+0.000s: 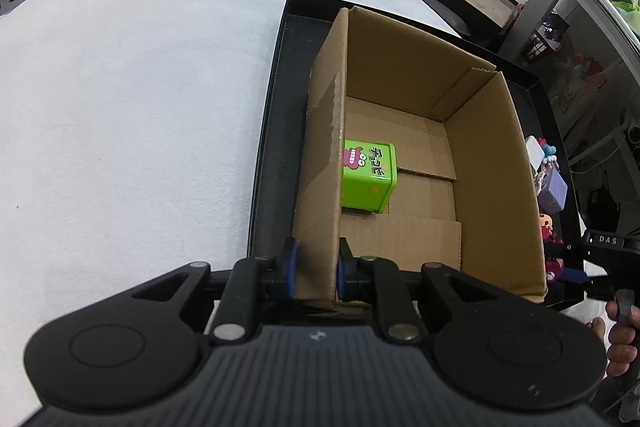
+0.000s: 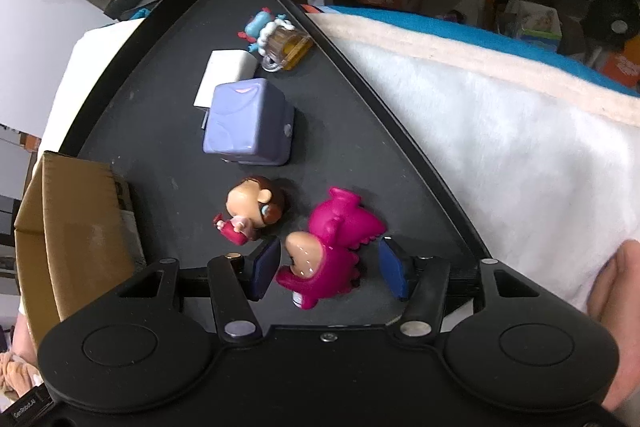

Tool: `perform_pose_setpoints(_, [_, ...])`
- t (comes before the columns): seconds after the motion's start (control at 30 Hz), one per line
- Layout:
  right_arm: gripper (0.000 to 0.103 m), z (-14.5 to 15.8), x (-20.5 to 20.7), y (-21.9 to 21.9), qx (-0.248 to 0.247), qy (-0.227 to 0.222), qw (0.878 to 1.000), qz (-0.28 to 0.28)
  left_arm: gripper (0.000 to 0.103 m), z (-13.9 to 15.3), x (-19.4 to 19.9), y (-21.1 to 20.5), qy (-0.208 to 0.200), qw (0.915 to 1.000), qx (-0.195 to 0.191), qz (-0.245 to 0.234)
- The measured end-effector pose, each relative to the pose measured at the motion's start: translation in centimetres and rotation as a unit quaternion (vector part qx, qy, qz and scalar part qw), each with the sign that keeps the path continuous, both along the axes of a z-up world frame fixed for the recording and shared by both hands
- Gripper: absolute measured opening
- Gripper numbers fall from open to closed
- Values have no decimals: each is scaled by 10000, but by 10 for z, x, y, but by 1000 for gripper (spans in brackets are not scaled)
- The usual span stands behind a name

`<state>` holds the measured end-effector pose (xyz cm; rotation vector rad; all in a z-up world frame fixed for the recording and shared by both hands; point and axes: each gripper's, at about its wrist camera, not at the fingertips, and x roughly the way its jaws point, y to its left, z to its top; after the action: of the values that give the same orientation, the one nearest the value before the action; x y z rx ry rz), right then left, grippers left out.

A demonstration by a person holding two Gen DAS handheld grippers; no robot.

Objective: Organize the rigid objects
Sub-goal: 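Move the right gripper to the pink dinosaur doll and grasp it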

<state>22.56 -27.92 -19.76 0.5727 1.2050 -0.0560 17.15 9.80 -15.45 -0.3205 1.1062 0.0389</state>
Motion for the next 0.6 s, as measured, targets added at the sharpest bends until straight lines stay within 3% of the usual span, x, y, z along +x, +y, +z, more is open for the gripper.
perform_pose_setpoints(0.2, [48,9,6,9,-121,-338,9990,273,17,0,0,1,-10,10000,-5,8])
perform_pose_setpoints(0.6, [45,2,5,13,-331,-134,9984,434,17,0,0,2,-14,10000,-15,18])
